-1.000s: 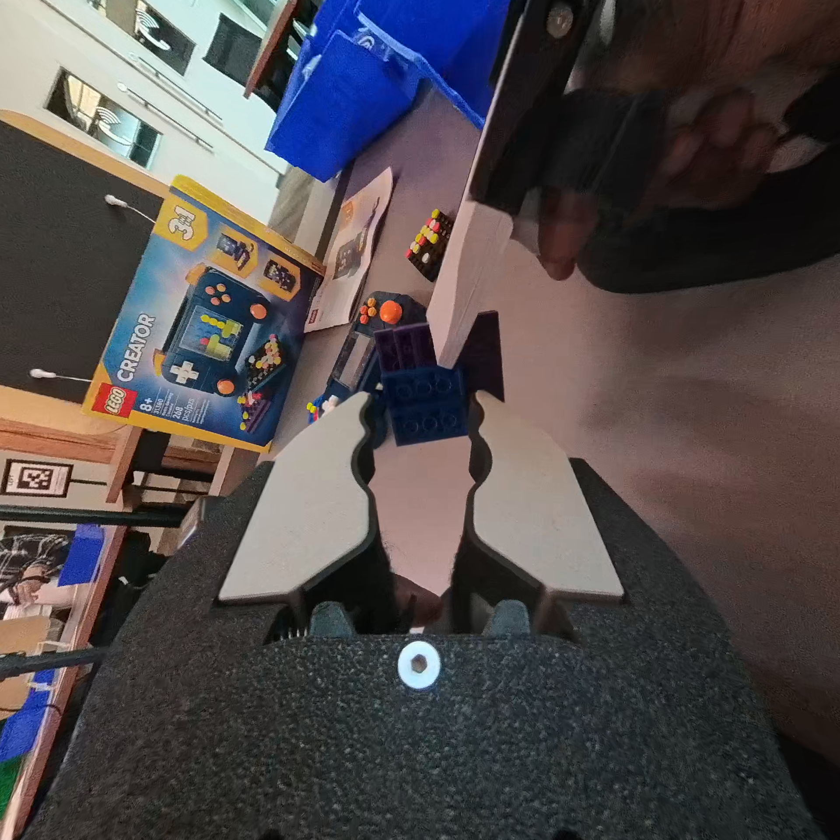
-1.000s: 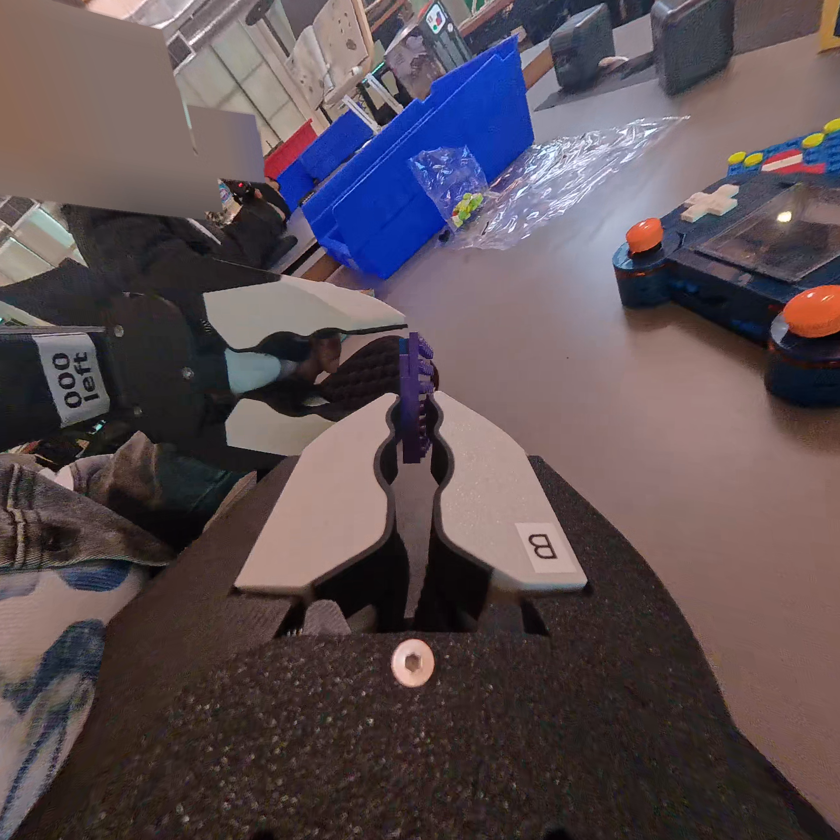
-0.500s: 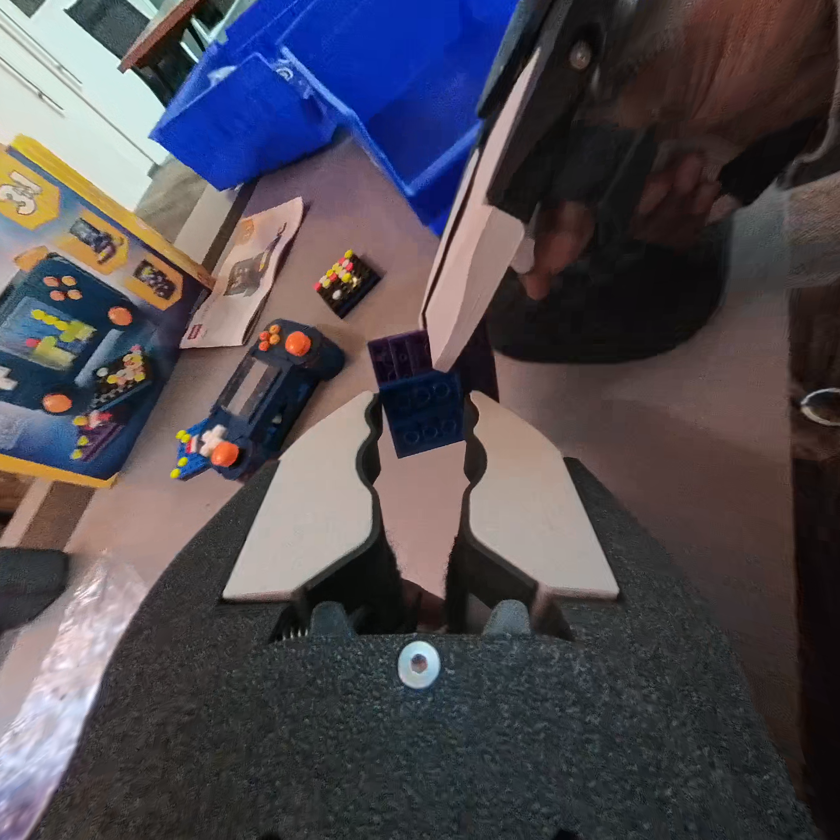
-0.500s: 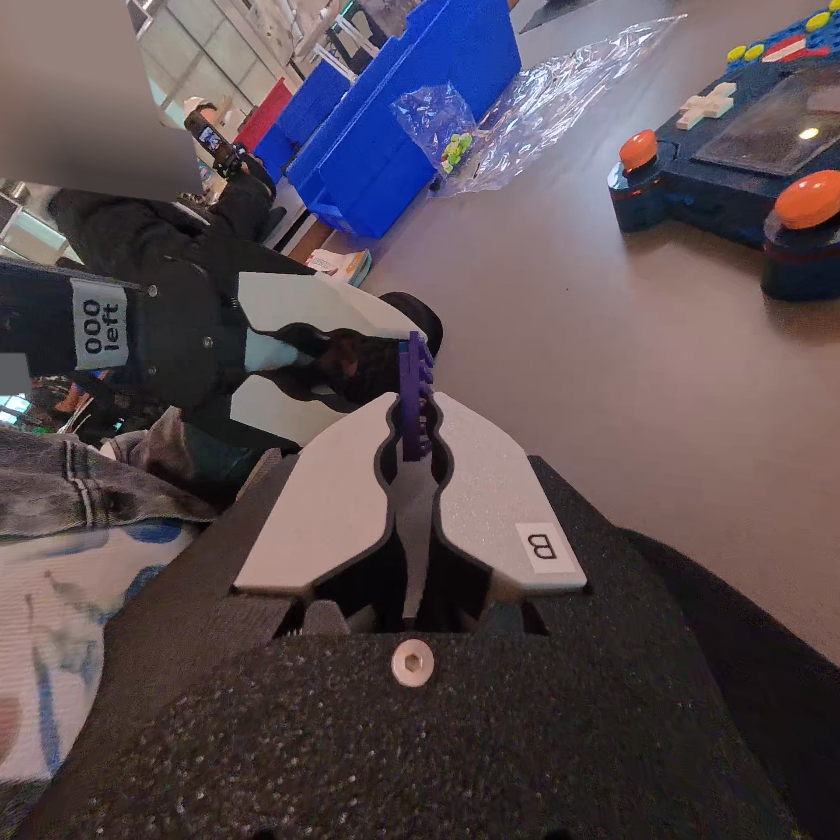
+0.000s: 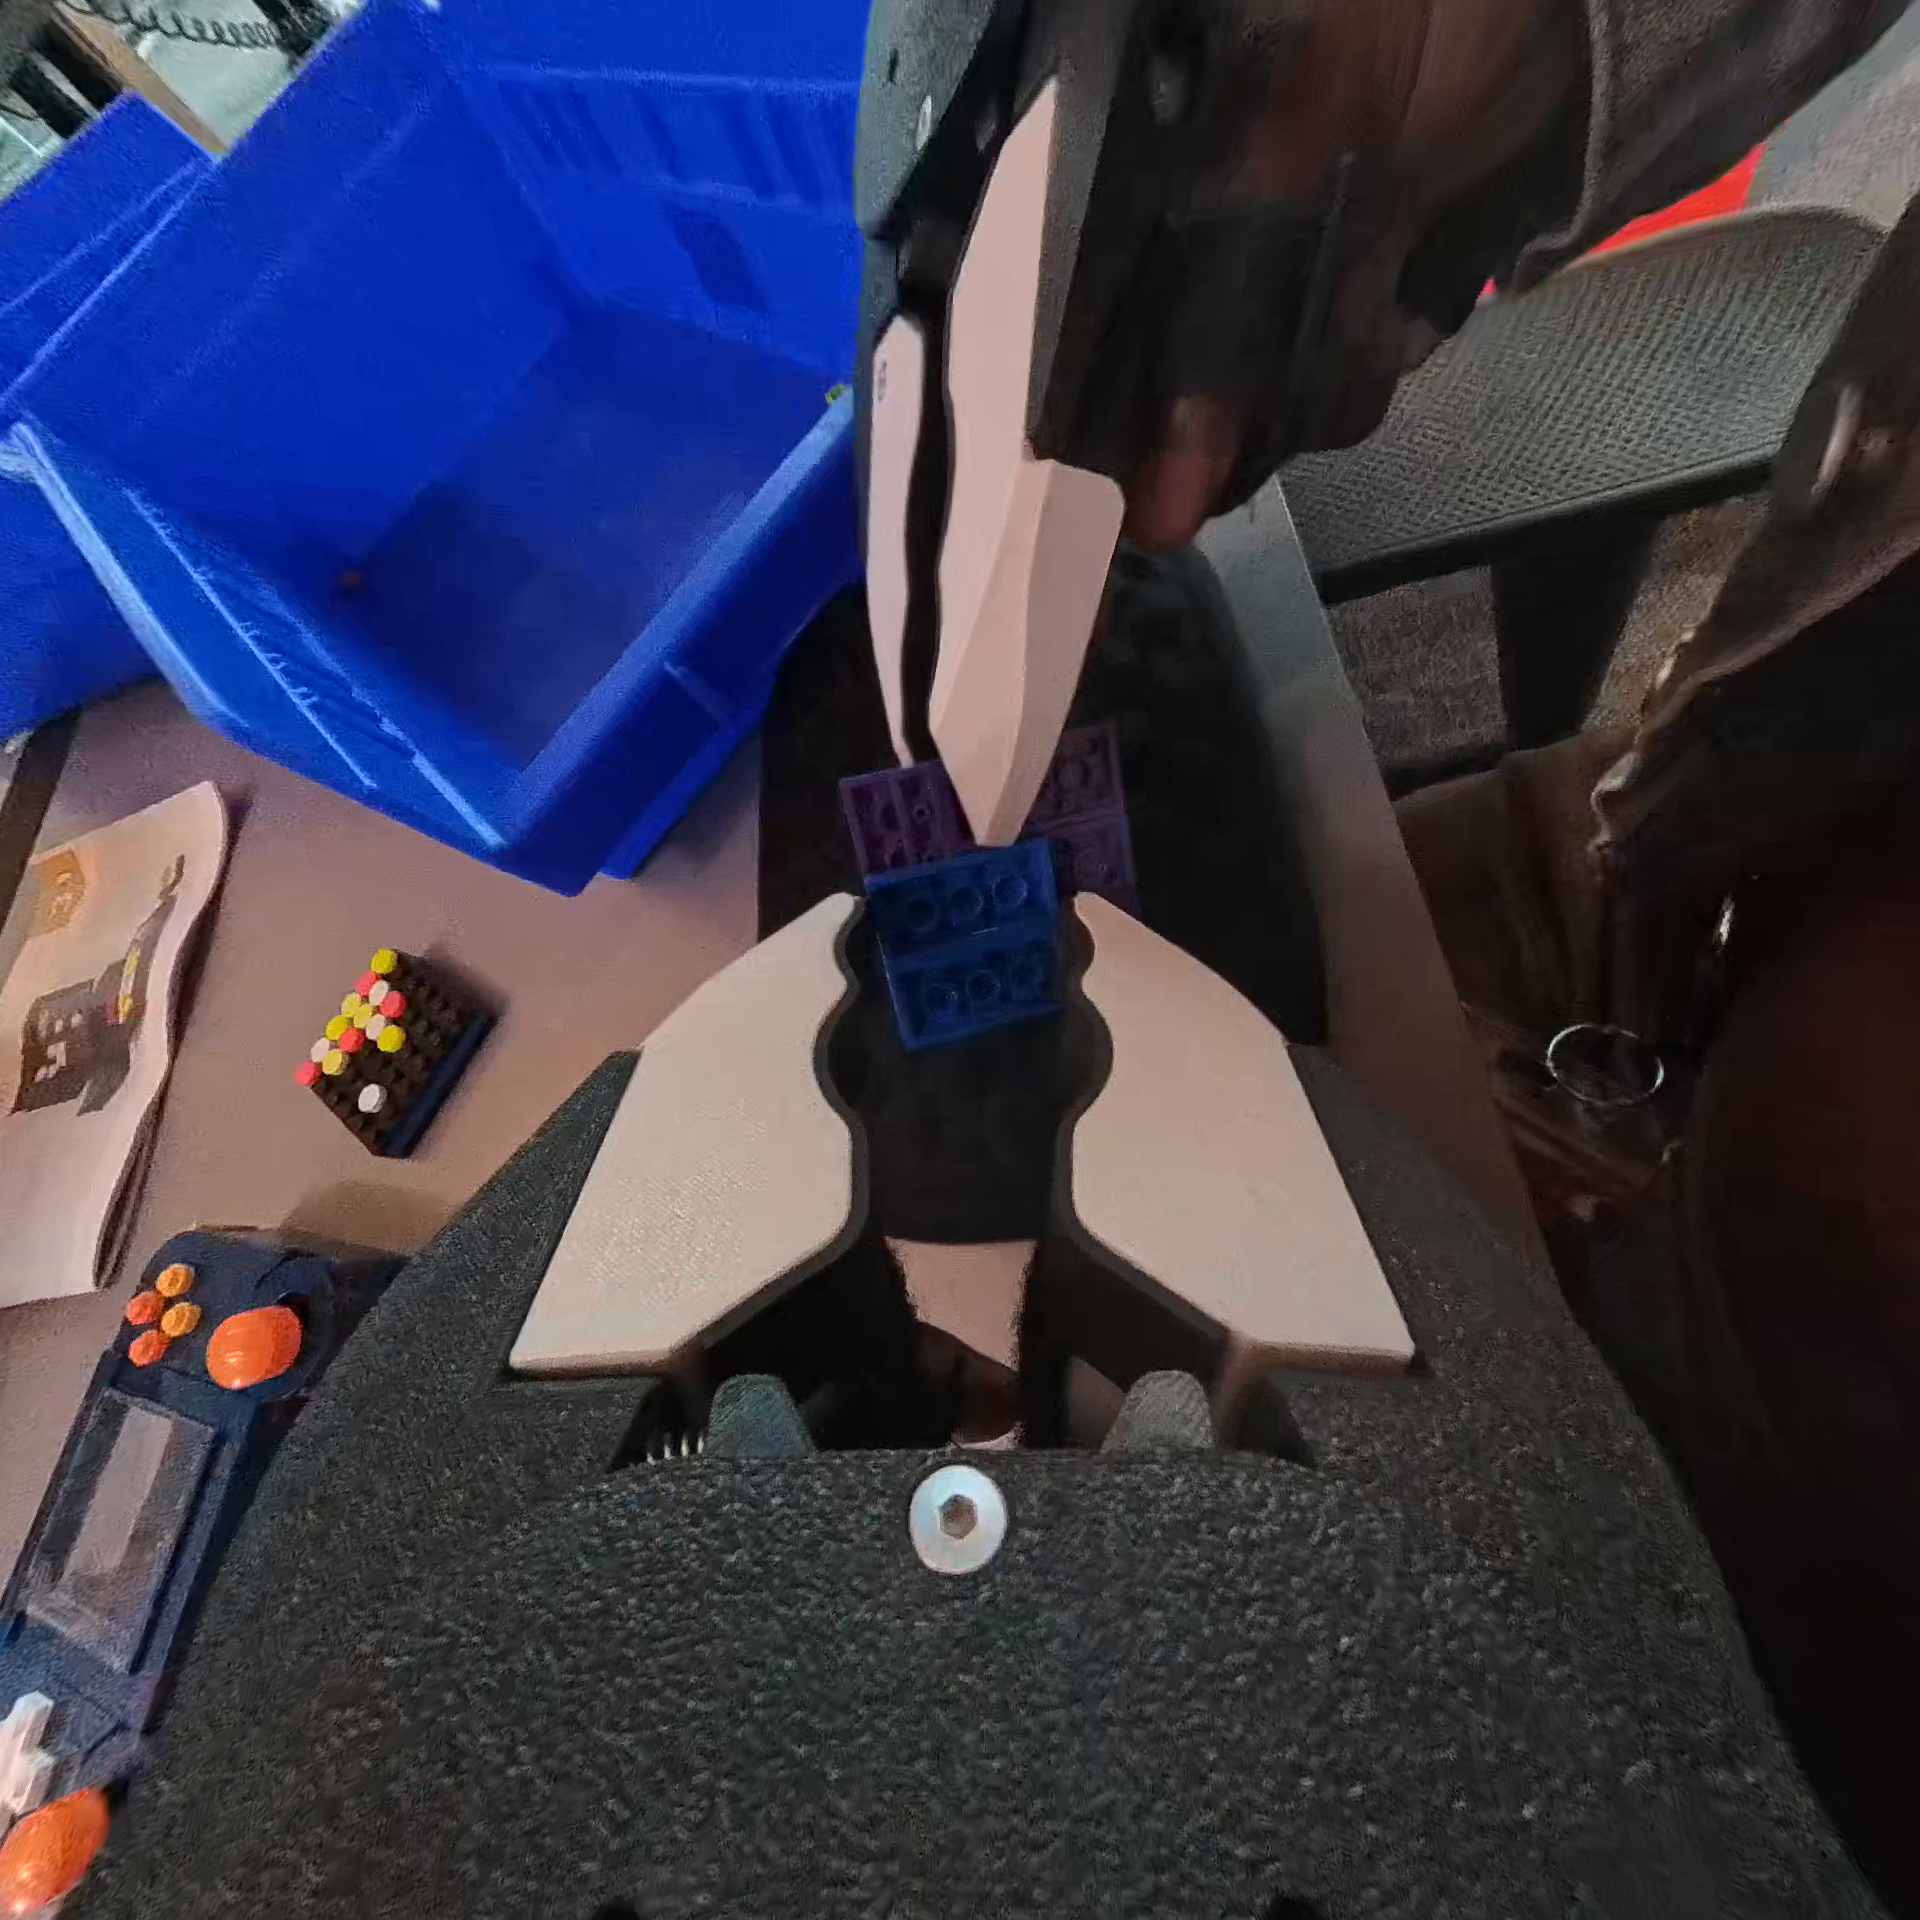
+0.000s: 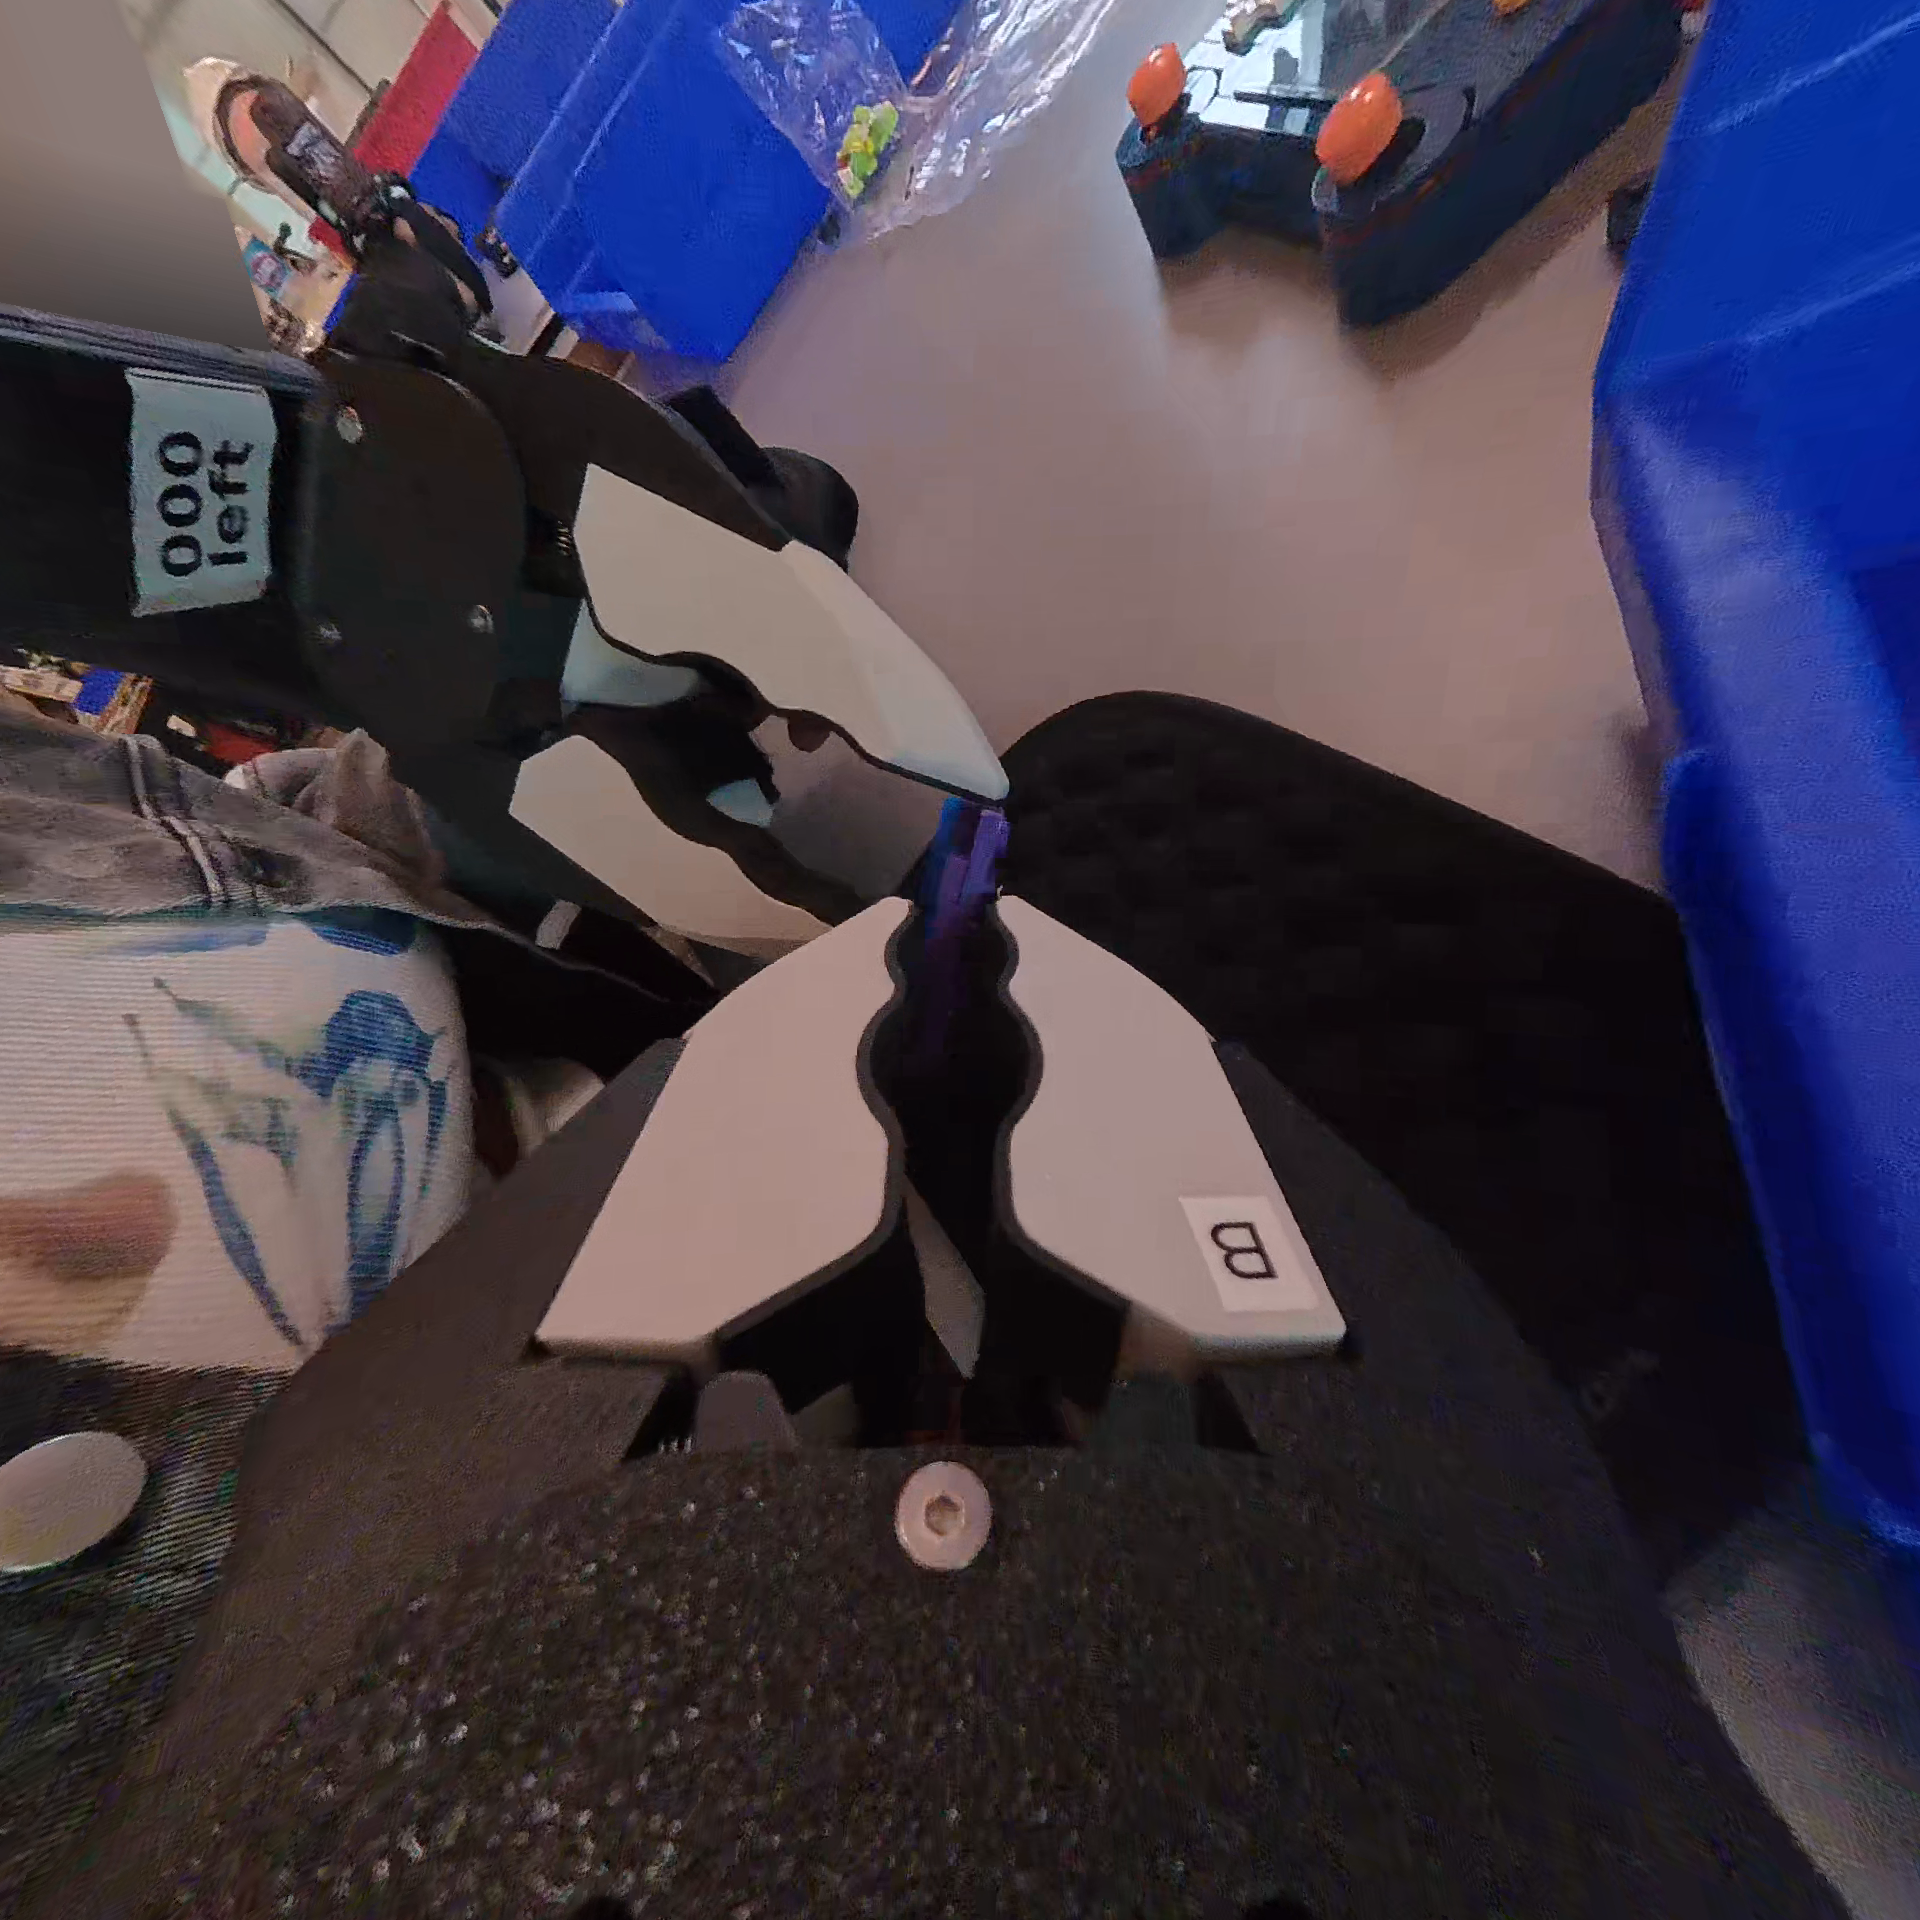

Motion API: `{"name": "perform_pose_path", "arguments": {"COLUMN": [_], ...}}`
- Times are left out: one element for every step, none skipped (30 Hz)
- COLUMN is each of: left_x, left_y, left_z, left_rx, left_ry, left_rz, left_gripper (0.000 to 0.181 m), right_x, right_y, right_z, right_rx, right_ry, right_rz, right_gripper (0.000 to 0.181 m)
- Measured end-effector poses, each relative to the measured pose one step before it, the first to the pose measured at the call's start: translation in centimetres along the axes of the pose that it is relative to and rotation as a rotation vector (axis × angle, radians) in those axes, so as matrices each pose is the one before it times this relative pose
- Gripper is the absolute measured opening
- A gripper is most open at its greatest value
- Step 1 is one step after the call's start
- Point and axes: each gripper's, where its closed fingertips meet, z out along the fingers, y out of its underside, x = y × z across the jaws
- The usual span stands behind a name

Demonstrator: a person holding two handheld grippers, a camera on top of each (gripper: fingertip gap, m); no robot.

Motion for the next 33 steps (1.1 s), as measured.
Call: {"name": "perform_pose_path", "arguments": {"left_x": [0.040, -0.052, -0.085, -0.018, 0.059, 0.069, 0.075, -0.042, 0.059, -0.006, 0.018, -0.005, -0.055, 0.008, -0.047, -0.083, -0.157, 0.155, 0.497, 0.053, -0.195, -0.203, 0.009, 0.018, -0.040, -0.012, 0.041, 0.040, 0.209, 0.017, 0.000, -0.032, -0.129], "left_y": [0.212, 0.042, 0.030, 0.103, 0.114, 0.001, -0.139, 0.086, 0.112, 0.062, 0.050, 0.056, -0.018, -0.048, 0.049, -0.008, -0.123, -0.244, -0.127, 0.002, 0.002, -0.042, -0.011, 0.048, 0.043, 0.040, 0.034, -0.001, -0.044, 0.047, 0.017, 0.040, 0.045], "left_z": [0.120, 0.003, -0.021, 0.028, 0.015, 0.004, 0.082, 0.034, 0.106, 0.098, 0.082, 0.031, -0.026, 0.006, 0.004, -0.041, -0.050, -0.016, 0.115, 0.123, -0.026, -0.074, 0.044, 0.078, 0.051, 0.029, 0.051, 0.061, 0.046, 0.056, 0.018, 0.037, 0.014], "left_rx": [-0.0173, -0.0067, -0.0124, -0.0218, -0.0221, -0.0116, -0.0081, -0.0157, -0.0173, -0.0151, -0.0143, -0.0116, -0.0032, 0.0022, -0.0030, 0.0014, 0.0085, 0.0137, 0.0039, -0.0061, 0.0020, 0.0082, 0.0005, -0.0014, 0.0005, -0.0016, -0.0006, 0.0020, 0.0014, -0.0011, -0.0017, 0.0012, 0.0050], "left_ry": [-0.0005, -0.0076, -0.0110, -0.0135, -0.0132, -0.0150, -0.0126, -0.0104, -0.0038, -0.0074, -0.0030, -0.0030, -0.0055, -0.0049, -0.0065, -0.0096, -0.0118, 0.0108, 0.0363, 0.0075, -0.0055, -0.0026, 0.0083, -0.0004, -0.0064, -0.0039, -0.0028, -0.0013, 0.0105, 0.0085, 0.0122, 0.0130, 0.0018], "left_rz": [0.0135, 0.0066, 0.0053, 0.0143, 0.0188, 0.0098, -0.0011, -0.0042, 0.0013, -0.0104, -0.0147, -0.0156, -0.0158, -0.0071, -0.0063, 0.0028, 0.0029, -0.0046, -0.0036, 0.0009, 0.0054, 0.0064, -0.0082, 0.0055, 0.0104, 0.0022, 0.0053, 0.0002, -0.0092, -0.0160, -0.0132, -0.0086, -0.0023], "left_gripper": [0.034, 0.034, 0.034, 0.034, 0.034, 0.034, 0.034, 0.034, 0.034, 0.034, 0.033, 0.033, 0.032, 0.033, 0.034, 0.037, 0.043, 0.044, 0.041, 0.040, 0.035, 0.032, 0.032, 0.032, 0.032, 0.032, 0.032, 0.032, 0.032, 0.032, 0.032, 0.031, 0.031], "right_x": [0.167, 0.075, 0.062, 0.079, 0.028, 0.024, 0.056, 0.180, 0.159, 0.211, 0.173, 0.056, 0.001, -0.020, 0.005, -0.001, -0.029, -0.083, -0.042, 0.047, 0.043, -0.061, 0.007, 0.054, 0.056, 0.043, 0.034, 0.037, 0.031, 0.042, 0.043, 0.038, 0.030], "right_y": [0.195, -0.031, -0.111, -0.044, 0.073, 0.050, 0.018, 0.014, 0.105, 0.107, 0.060, 0.049, 0.009, 0.021, 0.041, 0.017, -0.035, -0.010, -0.064, -0.003, 0.020, -0.008, -0.020, 0.056, 0.025, 0.013, 0.066, 0.096, 0.088, 0.048, 0.027, 0.025, 0.018], "right_z": [0.110, 0.016, 0.002, 0.046, 0.075, 0.024, -0.050, -0.064, -0.019, -0.020, -0.041, -0.029, -0.032, -0.018, -0.006, -0.016, -0.025, 0.009, 0.002, 0.003, -0.014, -0.028, -0.017, 0.013, 0.016, 0.024, 0.008, 0.003, -0.021, 0.001, 0.052, 0.045, 0.028], "right_rx": [0.0047, 0.0156, 0.0188, 0.0166, 0.0110, 0.0113, 0.0125, 0.0131, 0.0078, 0.0071, 0.0083, 0.0068, 0.0090, 0.0080, 0.0038, 0.0036, 0.0064, 0.0044, 0.0041, -0.0019, -0.0006, 0.0030, 0.0032, -0.0038, -0.0030, -0.0029, -0.0068, -0.0099, -0.0128, -0.0130, -0.0099, -0.0082, -0.0062], "right_ry": [0.0149, 0.0151, 0.0180, 0.0198, 0.0142, 0.0075, 0.0037, 0.0093, 0.0089, 0.0145, 0.0149, 0.0089, 0.0061, 0.0043, 0.0058, 0.0039, 0.0001, -0.0034, 0.0017, 0.0097, 0.0074, -0.0004, 0.0044, 0.0079, 0.0072, 0.0066, 0.0080, 0.0076, 0.0058, 0.0060, 0.0063, 0.0038, 0.0001], "right_rz": [-0.0138, -0.0136, -0.0070, -0.0058, -0.0019, 0.0043, 0.0109, 0.0130, 0.0067, 0.0023, -0.0011, -0.0002, 0.0015, 0.0013, 0.0001, -0.0016, 0.0046, 0.0035, -0.0021, -0.0072, -0.0083, 0.0012, 0.0012, -0.0050, -0.0052, -0.0088, -0.0134, -0.0153, -0.0165, -0.0148, -0.0144, -0.0113, -0.0098], "right_gripper": [0.010, 0.010, 0.010, 0.010, 0.010, 0.009, 0.009, 0.009, 0.010, 0.010, 0.010, 0.010, 0.010, 0.010, 0.010, 0.010, 0.010, 0.010, 0.010, 0.010, 0.010, 0.010, 0.010, 0.010, 0.010, 0.010, 0.010, 0.011, 0.011, 0.011, 0.011, 0.011, 0.011]}}
